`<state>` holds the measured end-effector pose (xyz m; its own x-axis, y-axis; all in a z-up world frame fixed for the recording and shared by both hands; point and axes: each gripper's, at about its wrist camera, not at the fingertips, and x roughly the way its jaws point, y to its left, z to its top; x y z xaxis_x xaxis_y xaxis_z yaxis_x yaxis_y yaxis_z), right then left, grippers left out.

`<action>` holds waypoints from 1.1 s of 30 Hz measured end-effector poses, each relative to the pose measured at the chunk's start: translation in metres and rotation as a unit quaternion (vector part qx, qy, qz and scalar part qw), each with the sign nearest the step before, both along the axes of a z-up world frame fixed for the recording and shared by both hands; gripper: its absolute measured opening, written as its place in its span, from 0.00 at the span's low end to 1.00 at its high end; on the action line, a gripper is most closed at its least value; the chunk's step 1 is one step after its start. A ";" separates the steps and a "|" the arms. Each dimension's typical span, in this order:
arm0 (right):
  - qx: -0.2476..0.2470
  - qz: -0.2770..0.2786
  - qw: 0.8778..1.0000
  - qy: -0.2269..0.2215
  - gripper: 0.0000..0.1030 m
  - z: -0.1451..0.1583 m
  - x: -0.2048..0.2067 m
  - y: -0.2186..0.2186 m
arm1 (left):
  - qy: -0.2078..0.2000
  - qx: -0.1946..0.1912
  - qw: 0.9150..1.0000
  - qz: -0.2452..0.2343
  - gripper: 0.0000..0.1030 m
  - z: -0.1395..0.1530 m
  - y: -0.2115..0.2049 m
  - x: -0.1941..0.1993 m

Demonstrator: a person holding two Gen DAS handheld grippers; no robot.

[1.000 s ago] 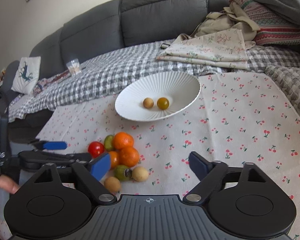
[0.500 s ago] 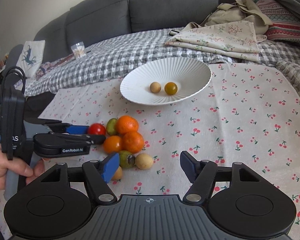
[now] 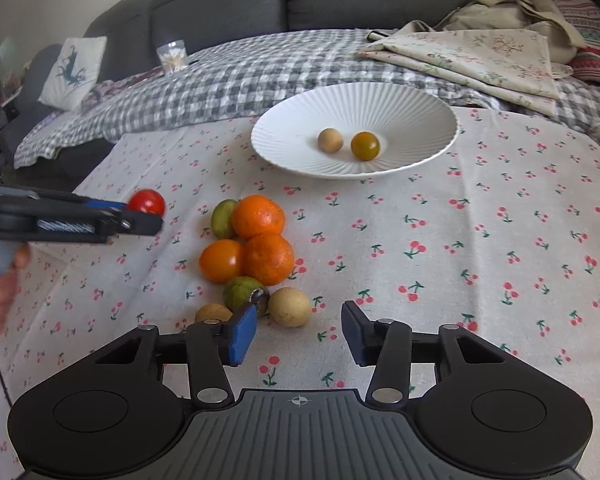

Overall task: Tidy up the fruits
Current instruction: 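Grasp the red tomato with left tool while right tool grasps a brown round fruit, then carry both fruits over the white bowl and release them inside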

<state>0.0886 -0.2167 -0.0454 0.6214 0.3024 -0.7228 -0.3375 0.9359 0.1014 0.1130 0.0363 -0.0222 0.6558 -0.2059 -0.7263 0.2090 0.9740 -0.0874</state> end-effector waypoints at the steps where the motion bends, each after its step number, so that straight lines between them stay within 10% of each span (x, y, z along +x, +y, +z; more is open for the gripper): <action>1: -0.003 0.000 1.000 0.001 0.41 -0.001 0.002 0.001 | -0.002 -0.003 1.000 0.000 0.34 0.003 0.001 -0.002; 8: -0.022 0.017 1.000 0.000 0.23 -0.012 0.010 0.012 | -0.002 -0.004 1.000 -0.003 0.34 0.005 -0.001 -0.004; 33: 0.003 -0.031 0.999 -0.033 0.24 0.021 0.007 -0.014 | -0.022 0.002 1.000 0.000 0.34 0.008 -0.004 -0.001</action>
<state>0.0958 -0.2304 -0.0247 0.6855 0.2668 -0.6774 -0.2855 0.9544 0.0870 0.1123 0.0325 -0.0138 0.6870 -0.2039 -0.6975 0.2134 0.9741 -0.0745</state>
